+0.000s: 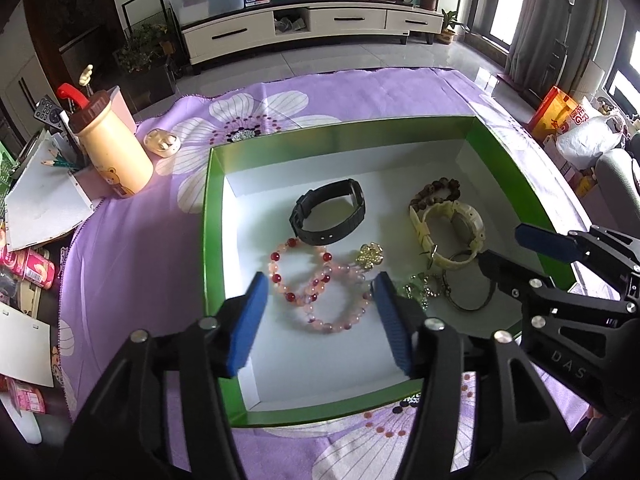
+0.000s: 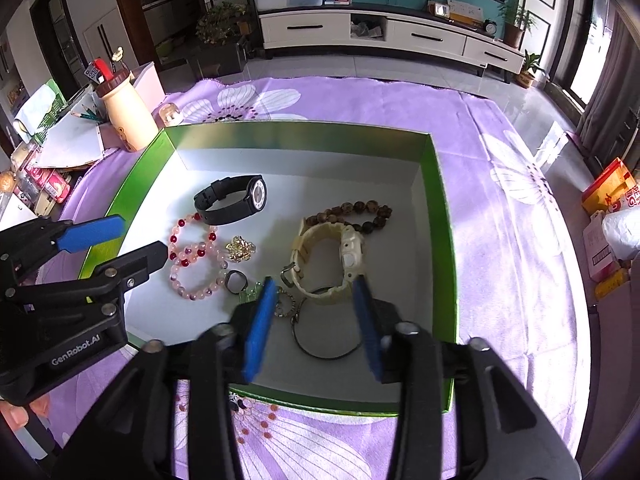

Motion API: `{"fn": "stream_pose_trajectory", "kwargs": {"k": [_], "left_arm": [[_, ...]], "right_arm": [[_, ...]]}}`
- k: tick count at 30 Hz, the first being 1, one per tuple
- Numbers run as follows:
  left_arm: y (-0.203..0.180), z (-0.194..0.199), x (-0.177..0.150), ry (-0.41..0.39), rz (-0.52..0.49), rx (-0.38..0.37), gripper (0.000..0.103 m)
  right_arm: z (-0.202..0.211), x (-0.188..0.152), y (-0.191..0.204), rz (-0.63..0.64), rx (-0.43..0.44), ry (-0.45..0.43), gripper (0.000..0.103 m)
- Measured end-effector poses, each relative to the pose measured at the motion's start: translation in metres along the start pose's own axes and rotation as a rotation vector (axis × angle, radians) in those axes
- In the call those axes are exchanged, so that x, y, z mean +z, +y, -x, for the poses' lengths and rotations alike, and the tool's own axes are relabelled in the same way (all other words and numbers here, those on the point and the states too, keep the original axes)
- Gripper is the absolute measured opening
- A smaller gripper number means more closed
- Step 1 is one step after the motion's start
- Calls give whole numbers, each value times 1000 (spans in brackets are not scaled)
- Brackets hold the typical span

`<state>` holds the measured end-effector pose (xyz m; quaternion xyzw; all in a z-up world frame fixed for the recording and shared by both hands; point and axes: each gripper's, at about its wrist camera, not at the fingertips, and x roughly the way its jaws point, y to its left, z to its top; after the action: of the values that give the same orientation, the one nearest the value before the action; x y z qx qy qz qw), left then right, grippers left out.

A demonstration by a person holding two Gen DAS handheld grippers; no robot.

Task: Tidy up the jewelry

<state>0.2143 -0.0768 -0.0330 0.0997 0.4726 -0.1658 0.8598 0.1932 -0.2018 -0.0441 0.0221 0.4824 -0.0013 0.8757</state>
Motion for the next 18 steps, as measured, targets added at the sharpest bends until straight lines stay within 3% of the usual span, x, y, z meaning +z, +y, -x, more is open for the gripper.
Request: {"fn": "stream_pose_trajectory", "kwargs": {"k": [14,18], "left_arm": [[8,21,-1,-34,29,25,85],[10,27,0,-42,36,38,90]], "right_arm": [[19,1,-7,-34,-42,-31,71],[25,2,-10,-48,-54,-36,84]]}}
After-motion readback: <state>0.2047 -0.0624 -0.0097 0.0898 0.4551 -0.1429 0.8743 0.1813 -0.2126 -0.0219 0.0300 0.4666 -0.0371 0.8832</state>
